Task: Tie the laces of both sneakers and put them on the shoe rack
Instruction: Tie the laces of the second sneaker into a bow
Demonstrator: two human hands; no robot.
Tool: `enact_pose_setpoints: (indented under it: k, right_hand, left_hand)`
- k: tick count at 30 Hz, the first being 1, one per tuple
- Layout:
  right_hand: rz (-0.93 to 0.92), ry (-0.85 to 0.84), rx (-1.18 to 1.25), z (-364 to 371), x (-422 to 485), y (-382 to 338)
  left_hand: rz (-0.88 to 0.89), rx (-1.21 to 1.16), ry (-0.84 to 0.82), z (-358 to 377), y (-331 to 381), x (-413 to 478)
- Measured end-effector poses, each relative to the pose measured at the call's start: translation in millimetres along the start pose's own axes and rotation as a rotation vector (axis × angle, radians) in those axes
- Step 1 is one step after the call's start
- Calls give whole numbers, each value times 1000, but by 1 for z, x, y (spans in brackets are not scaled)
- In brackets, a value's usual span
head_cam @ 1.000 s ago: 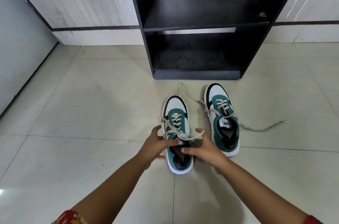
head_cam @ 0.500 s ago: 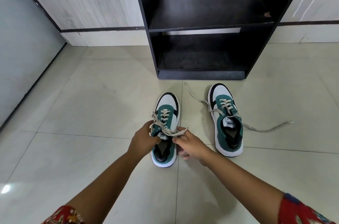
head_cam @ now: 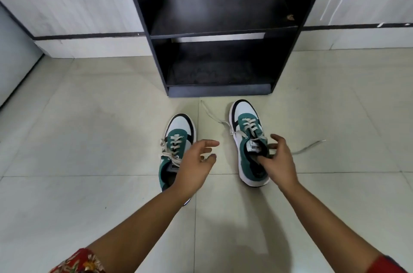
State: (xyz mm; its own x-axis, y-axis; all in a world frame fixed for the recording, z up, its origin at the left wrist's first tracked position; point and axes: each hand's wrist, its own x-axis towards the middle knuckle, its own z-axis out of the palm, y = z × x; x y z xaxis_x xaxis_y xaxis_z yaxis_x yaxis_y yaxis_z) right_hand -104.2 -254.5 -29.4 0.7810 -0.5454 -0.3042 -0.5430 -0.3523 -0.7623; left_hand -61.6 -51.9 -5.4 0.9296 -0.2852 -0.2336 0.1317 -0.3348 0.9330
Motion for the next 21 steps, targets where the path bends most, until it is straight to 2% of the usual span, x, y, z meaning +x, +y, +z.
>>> enact_pose_setpoints:
  k: [5,9,11,16,19,21]
  right_hand:
    - [-11,16,89,5,-18,5]
    - [3,-12,89,8,-41,15]
    - [11,-44,92,9,-50,19]
    - [-25,-129,29,7,-53,21]
    - [-99,-58,-45,1,-40,21]
    - [-177,-86,-51,-5,-29,19]
  left_hand:
    - [-28,-41,1,9,3,4]
    - [-20,4,-80,13,-1,1]
    - [4,63,-134,15,-5,-1]
    - [240,346,-250,19,-13,2]
    - [241,394,-265,26,-11,10]
    - [227,426,-231,29,-8,16]
